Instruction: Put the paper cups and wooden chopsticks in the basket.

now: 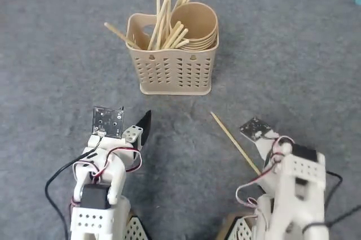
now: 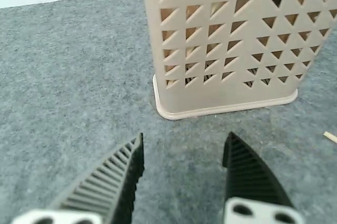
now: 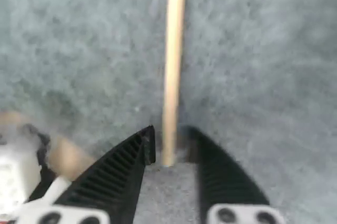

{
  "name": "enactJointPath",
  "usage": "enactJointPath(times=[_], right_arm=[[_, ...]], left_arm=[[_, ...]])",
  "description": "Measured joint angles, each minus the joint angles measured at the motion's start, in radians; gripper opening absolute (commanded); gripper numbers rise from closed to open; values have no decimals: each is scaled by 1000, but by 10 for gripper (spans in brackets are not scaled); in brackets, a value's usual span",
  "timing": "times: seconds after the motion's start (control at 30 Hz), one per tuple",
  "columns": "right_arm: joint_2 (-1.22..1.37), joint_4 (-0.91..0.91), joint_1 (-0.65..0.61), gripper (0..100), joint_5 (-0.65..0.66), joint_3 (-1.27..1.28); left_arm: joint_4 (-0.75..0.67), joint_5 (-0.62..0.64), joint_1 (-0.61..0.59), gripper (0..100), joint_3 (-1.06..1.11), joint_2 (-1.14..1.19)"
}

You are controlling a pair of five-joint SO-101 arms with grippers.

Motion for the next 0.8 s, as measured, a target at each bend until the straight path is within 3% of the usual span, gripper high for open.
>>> enactJointPath(times=[0.17, 0.57, 0.8], right_arm=[[-152, 9, -12, 273, -48, 0], [-227, 92, -304, 273, -305, -103], [-227, -52, -454, 273, -428, -107]], left_arm=[[0, 0, 0, 235, 0, 0], [0, 0, 0, 235, 0, 0], [0, 0, -2, 235, 0, 0]])
